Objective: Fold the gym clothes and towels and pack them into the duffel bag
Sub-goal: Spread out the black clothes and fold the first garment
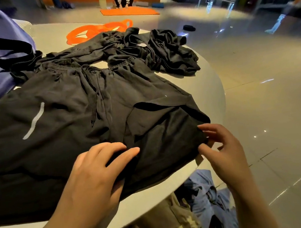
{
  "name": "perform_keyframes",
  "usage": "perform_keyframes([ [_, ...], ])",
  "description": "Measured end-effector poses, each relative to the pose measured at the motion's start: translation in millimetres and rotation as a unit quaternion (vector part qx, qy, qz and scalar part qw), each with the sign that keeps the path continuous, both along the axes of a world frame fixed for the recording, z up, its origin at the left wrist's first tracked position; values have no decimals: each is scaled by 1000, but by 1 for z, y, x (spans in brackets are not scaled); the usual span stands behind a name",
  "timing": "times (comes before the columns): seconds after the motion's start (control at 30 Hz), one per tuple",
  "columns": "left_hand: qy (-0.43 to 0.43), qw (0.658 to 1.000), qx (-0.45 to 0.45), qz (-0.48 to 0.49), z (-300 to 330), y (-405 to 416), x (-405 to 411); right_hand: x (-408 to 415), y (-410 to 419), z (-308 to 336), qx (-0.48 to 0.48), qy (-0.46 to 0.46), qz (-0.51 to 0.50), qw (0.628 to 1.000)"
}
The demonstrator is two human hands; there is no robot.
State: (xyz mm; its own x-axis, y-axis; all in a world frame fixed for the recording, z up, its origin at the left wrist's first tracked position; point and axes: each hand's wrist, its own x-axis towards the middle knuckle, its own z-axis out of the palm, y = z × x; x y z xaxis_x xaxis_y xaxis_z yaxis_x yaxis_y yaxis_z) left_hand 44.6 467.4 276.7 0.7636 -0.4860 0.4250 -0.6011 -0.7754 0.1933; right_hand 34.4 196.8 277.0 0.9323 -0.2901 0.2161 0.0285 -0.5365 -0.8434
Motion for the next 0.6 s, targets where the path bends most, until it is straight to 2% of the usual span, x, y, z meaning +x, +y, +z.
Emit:
perform_keyframes([
  [0.07,9,1000,1,-7,-1,-1,0,5,9,-3,23,-39,-32,998],
  [0.13,33,999,-11,0,-2,-2,1,10,18,-4,0,-67,-38,997],
  [0.3,47,999,-25,15,-3,0,1,13,4,13,-154,-116,-11,981],
  [0.4,57,997,-48,31,-3,0,-1,8,-17,11,-252,-111,-61,959],
  [0.47,56,996,-57,35,-3,1,-1,5,-23,0,-252,-62,-112,959],
  [0.53,55,996,-60,38,-3,2,0,4,-25,-7,-192,-11,-139,971],
  [0.6,63,995,-67,33,-3,4,2,4,-26,-9,-137,8,-124,983],
])
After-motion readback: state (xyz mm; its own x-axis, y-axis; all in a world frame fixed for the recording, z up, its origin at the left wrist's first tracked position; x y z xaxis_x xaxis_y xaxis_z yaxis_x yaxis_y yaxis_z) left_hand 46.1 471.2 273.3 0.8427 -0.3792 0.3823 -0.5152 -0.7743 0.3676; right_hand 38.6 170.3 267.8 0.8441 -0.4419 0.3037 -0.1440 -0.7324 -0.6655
